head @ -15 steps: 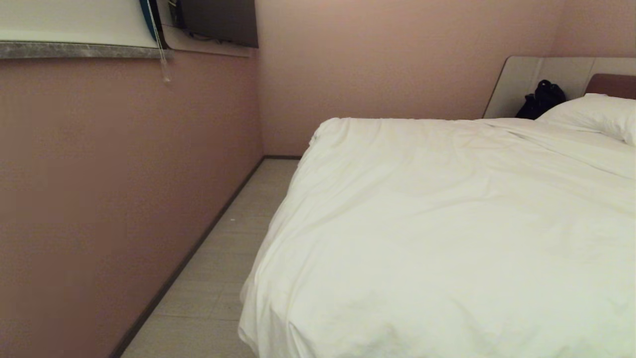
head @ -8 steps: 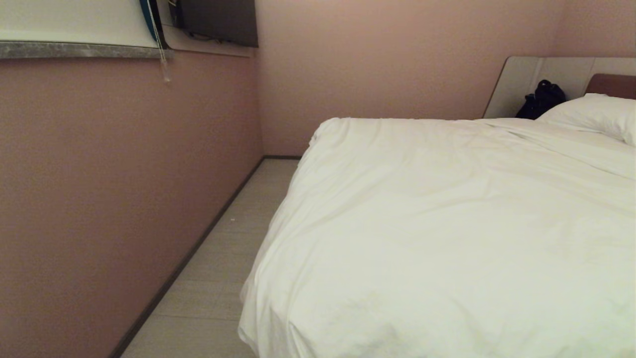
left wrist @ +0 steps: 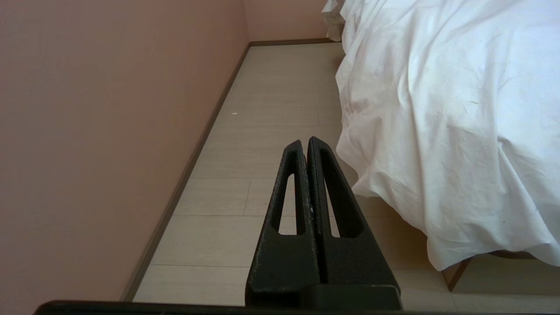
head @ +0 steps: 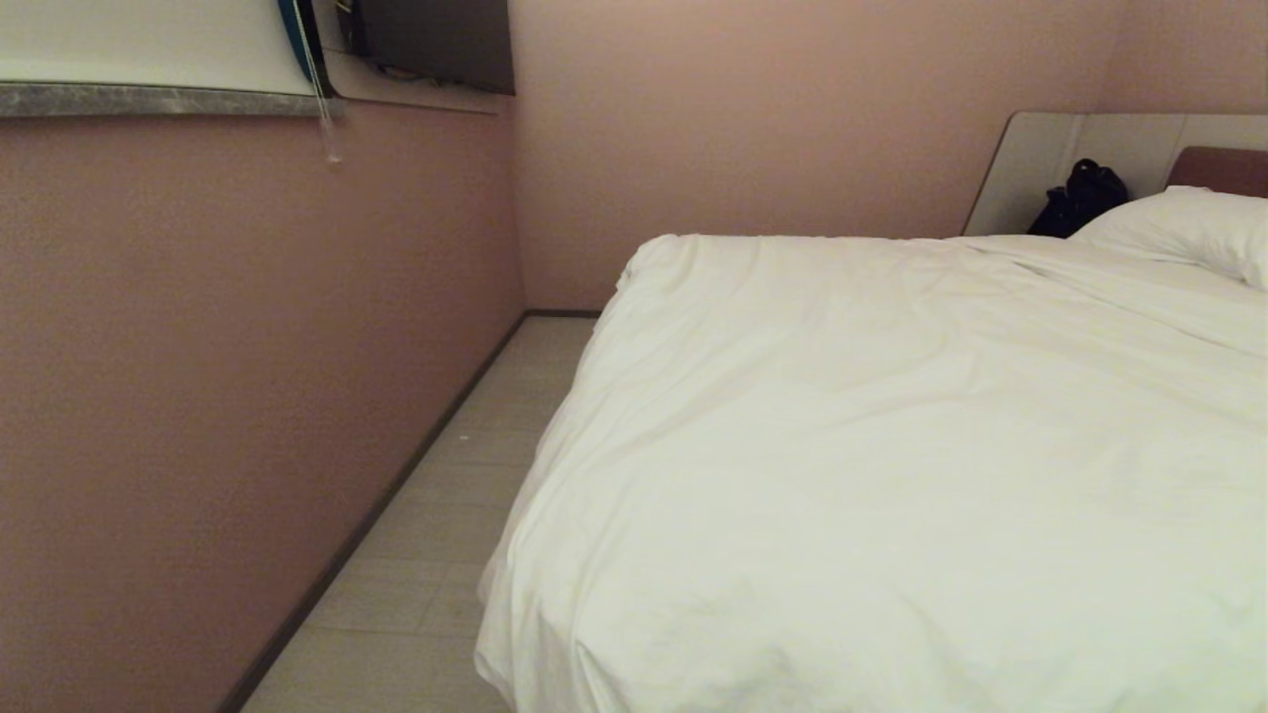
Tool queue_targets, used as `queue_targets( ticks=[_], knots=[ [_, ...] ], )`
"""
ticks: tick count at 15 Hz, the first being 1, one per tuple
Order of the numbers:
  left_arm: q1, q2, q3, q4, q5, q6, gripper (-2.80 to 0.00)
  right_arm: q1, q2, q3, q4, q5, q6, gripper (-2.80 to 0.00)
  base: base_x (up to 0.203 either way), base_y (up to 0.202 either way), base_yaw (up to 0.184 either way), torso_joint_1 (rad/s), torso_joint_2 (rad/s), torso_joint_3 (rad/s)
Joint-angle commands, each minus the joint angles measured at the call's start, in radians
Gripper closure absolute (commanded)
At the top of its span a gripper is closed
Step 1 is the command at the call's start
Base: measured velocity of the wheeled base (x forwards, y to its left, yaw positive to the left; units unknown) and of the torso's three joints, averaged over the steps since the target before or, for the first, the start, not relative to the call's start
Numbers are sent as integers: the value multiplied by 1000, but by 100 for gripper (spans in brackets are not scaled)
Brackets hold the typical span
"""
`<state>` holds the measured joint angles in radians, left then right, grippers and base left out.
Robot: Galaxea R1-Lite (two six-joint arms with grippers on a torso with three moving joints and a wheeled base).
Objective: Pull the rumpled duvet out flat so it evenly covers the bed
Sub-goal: Flatten the corners of the folded blanket
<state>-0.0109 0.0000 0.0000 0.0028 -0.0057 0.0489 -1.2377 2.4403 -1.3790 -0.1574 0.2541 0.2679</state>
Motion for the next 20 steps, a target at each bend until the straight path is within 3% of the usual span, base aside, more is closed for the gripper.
queue_targets(
  ticks=[1,3,6,12,20],
  knots=[
    [0,0,0,0,0,0,0,0,59,-37,56,-106,1,-280,0,0,0,0,0,0],
    [0,0,0,0,0,0,0,-5,88,-50,60,-118,-3,-280,0,0,0,0,0,0],
    [0,0,0,0,0,0,0,-8,154,-97,60,-204,-4,-280,0,0,0,0,0,0],
    [0,0,0,0,0,0,0,-14,126,-81,122,-218,-5,-280,0,0,0,0,0,0],
    [0,0,0,0,0,0,0,-45,-270,140,219,-68,-33,-280,0,0,0,0,0,0]
  ],
)
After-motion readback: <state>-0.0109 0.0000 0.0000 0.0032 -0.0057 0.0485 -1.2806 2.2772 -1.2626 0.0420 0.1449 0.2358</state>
